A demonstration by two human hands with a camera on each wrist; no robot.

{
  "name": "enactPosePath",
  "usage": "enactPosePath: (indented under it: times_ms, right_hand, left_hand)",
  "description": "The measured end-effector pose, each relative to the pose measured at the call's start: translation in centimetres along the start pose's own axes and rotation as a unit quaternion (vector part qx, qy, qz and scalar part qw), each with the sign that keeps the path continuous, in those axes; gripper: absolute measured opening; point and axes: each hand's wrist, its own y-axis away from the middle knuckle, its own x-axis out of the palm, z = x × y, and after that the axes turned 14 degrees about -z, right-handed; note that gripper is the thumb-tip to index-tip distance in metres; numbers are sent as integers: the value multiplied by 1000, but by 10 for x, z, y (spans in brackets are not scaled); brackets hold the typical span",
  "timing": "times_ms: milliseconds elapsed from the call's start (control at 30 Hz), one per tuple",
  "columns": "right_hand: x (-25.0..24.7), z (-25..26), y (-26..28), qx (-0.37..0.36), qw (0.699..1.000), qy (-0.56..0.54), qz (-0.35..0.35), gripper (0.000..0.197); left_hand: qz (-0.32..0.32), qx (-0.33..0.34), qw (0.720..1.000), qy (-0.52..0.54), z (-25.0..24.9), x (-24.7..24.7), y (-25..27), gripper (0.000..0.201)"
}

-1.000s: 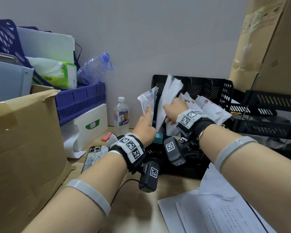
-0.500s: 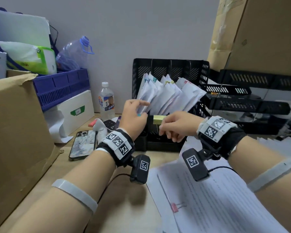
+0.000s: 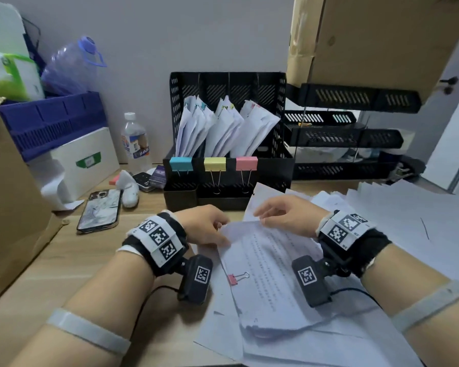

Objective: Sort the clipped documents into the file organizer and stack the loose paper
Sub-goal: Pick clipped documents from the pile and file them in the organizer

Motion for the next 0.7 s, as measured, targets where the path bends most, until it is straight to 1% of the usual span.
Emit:
enactPosePath:
  times_ms: [100, 167, 200, 233, 267, 333, 367, 400, 433, 500, 567, 600, 700]
  right_hand:
    - [-7, 1, 3, 10, 1000, 2, -5, 38]
    - [-14, 1, 2, 5, 999, 44, -21, 42]
    - [-18, 2, 1, 2, 997, 69, -29, 41]
    - [-21, 2, 0, 0, 995, 87, -39, 35]
    - [-24, 2, -3, -1, 994, 97, -49, 26]
    - [-28, 1, -8, -3, 992, 101, -74, 9]
    - [-28, -1, -10, -1, 991, 98, -91, 8]
    - [-28, -6, -12, 4, 990, 92, -111, 11]
    - [-28, -11, -14, 13, 987, 83, -136, 16]
    - [-27, -25, -16, 45, 978, 64, -194, 25]
    - [-25, -37, -16, 95, 964, 36, -245, 25]
    - [-24, -43, -16, 114, 959, 17, -258, 22]
    - [-21, -52, -17, 148, 951, -40, -268, 17]
  left_hand:
    - [-59, 37, 996, 48, -2, -3, -1, 2]
    - [-116, 64, 989, 67, 1, -7, -4, 5]
    - [-145, 78, 983, 82, 3, -8, -5, 7]
    - [-166, 88, 976, 114, 4, -9, -6, 8]
    - [-174, 84, 967, 167, 6, -9, -9, 8]
    - [-160, 41, 939, 301, 7, -8, -13, 6]
    - [-148, 11, 921, 359, 8, -6, -15, 5]
    - [-136, -18, 905, 402, 7, -5, -16, 8]
    - [-117, -46, 891, 436, 9, -2, -17, 16]
    - [-69, -84, 864, 491, 13, 5, -16, 30]
    - [-40, -105, 835, 539, 18, 14, -17, 34]
    - [-33, -113, 824, 555, 21, 18, -18, 34]
    - [-36, -112, 811, 573, 22, 24, -22, 31]
